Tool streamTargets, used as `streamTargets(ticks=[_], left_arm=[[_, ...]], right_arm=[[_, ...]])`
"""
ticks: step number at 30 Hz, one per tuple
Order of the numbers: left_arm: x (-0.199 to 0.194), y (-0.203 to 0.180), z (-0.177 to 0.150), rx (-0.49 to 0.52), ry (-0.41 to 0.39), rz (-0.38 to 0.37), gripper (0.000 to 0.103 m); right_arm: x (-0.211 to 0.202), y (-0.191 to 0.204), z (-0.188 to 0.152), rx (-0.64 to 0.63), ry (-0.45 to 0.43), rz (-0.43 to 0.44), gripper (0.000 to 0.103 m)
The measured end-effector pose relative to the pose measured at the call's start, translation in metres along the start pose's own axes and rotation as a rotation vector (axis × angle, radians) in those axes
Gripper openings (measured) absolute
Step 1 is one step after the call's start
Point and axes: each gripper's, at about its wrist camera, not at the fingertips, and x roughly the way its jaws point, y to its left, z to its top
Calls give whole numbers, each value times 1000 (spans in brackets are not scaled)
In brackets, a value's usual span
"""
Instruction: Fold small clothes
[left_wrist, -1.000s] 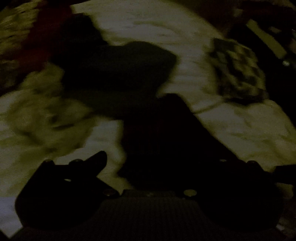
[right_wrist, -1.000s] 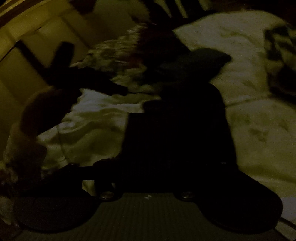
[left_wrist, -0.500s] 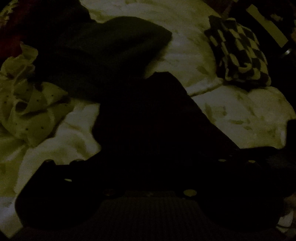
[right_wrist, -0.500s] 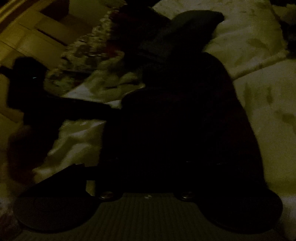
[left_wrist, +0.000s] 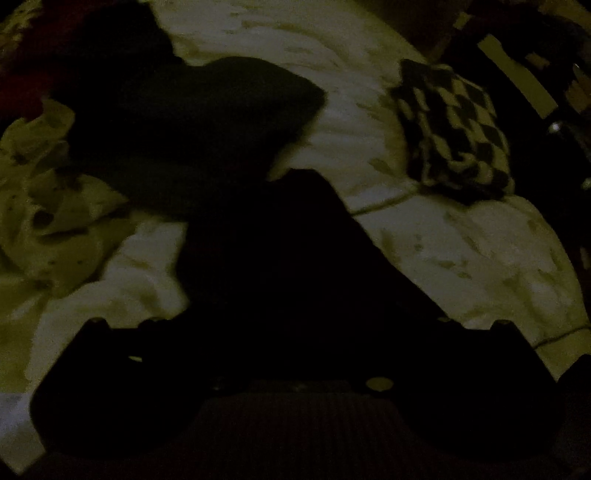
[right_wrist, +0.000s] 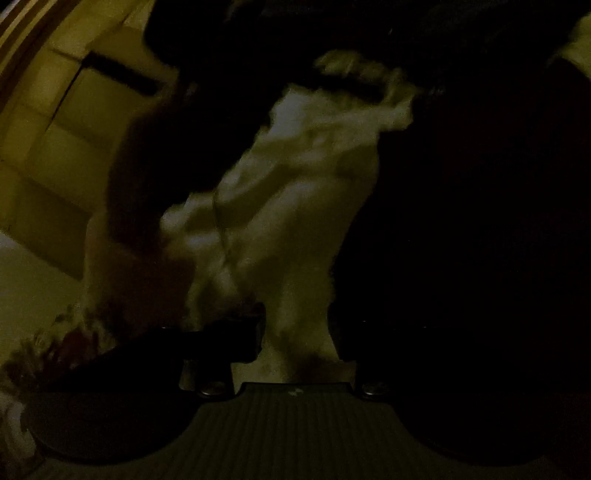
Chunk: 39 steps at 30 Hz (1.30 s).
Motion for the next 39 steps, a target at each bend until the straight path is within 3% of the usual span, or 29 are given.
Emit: streamTargets(ticks=[2, 7, 9, 12, 16, 18, 21, 26, 28, 31, 35, 37, 39], left_arm=[[4, -12, -4, 18, 6, -14, 101], [17, -49, -17, 107, 31, -89, 99], [27, -63, -24, 146, 73, -100, 94], [40, -75, -45, 226, 171, -40, 79], [31, -86, -97, 387, 205, 125, 80], [14, -90, -117, 419, 182, 151, 81], [-6, -97, -140, 427, 212, 145, 92], [-28, -105, -166, 459, 231, 170, 92], [-47, -103, -162, 419, 185, 147, 92], [-75, -106, -142, 338, 39, 85, 92], [-76, -128, -114, 350, -131, 90, 92], [-60, -142, -103, 380, -145, 56, 92], [-32, -159, -97, 410, -74, -5, 90]], right_arm=[[-5, 5, -12, 16, 29, 26, 67], [-44, 19, -28, -22, -28, -78, 67], [-69, 18, -31, -18, -61, -172, 65], [-115, 18, -34, -36, -120, -351, 65], [-175, 17, -36, -65, -182, -650, 70], [-190, 16, -36, -94, -179, -762, 77], [-203, 1, -35, -71, -193, -755, 77], [-184, -14, -34, -82, -175, -646, 76], [-179, -13, -36, -95, -165, -643, 76], [-171, -17, -36, -115, -137, -656, 77], [-162, -28, -37, -91, -98, -624, 77], [-156, -34, -38, -76, -81, -627, 77], [-153, -37, -39, -60, -76, -601, 77]])
